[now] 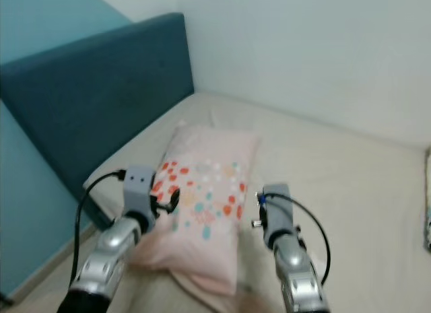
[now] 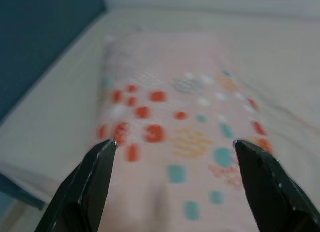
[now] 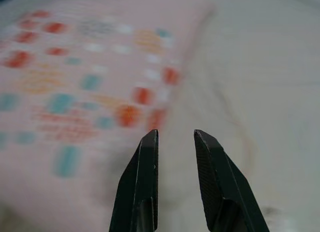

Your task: Clean up the room

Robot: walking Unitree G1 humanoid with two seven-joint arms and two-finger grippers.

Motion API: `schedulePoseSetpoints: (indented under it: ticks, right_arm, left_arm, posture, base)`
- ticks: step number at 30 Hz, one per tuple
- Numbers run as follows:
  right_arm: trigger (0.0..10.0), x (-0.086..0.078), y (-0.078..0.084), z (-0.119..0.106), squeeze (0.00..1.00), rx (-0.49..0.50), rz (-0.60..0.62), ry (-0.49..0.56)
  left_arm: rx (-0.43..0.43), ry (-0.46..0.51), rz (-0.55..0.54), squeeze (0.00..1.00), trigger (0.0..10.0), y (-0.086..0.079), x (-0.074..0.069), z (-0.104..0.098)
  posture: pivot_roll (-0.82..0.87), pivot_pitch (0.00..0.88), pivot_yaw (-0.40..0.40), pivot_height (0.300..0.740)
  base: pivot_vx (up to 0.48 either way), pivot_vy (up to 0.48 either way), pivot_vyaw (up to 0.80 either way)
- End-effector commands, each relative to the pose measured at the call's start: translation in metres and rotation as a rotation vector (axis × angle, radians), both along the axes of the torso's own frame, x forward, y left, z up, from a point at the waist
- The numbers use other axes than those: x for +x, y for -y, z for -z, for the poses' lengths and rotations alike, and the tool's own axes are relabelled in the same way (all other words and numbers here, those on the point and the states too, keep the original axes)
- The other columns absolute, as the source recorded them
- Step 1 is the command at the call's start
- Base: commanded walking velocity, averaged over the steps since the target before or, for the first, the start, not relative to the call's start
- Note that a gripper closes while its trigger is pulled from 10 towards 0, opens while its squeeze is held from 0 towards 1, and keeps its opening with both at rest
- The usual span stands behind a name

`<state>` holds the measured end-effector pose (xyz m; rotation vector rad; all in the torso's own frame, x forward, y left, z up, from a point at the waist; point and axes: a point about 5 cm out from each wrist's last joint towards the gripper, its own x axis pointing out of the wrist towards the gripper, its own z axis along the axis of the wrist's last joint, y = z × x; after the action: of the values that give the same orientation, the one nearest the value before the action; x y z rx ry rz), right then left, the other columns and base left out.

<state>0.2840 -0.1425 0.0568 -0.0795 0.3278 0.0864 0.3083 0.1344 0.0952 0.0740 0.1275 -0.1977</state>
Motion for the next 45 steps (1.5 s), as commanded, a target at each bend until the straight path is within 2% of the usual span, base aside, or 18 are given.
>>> schedulePoseSetpoints:
  ticks: [1, 4, 20, 23, 36, 45]
  right_arm:
    - [10.0, 0.000, 0.008, -0.002, 0.00, 0.004, 0.030, 0.009]
    - [10.0, 0.000, 0.009, -0.002, 0.00, 0.004, 0.034, 0.009]
    - [10.0, 0.002, 0.018, -0.004, 0.00, -0.001, 0.084, 0.008]
    - [10.0, 0.002, 0.023, -0.001, 0.00, 0.019, 0.127, -0.018]
    - [10.0, 0.002, 0.034, 0.004, 0.00, -0.045, 0.154, -0.046]
    - [10.0, 0.003, 0.042, 0.005, 0.00, -0.074, 0.173, -0.066]
  left_arm:
    - [0.007, -0.003, 0.014, 0.00, 10.0, 0.002, -0.002, 0.002]
    - [0.005, 0.001, 0.022, 0.00, 10.0, 0.003, -0.001, 0.001]
    - [0.007, -0.003, 0.042, 0.00, 10.0, 0.007, -0.003, 0.004]
    - [0.001, 0.000, 0.043, 0.00, 10.0, 0.006, -0.004, 0.004]
    - [-0.007, 0.019, 0.100, 0.00, 10.0, 0.003, -0.013, 0.005]
    - [0.032, 0.015, 0.120, 0.00, 10.0, -0.002, -0.017, 0.008]
  posture:
    - [-0.02, 0.000, 0.024, 0.740]
    - [-0.02, 0.000, 0.024, 0.740]
    - [-0.02, 0.002, 0.012, 0.740]
    - [-0.02, 0.003, 0.011, 0.725]
    - [-0.03, 0.004, 0.002, 0.680]
    - [-0.03, 0.002, -0.004, 0.650]
  base:
    - [0.000, -0.480, 0.00]
    - [0.000, -0.480, 0.00]
    - [0.000, 0.000, 0.00]
    - [0.000, 0.000, 0.00]
    - [0.000, 0.000, 0.00]
    - [0.000, 0.000, 0.00]
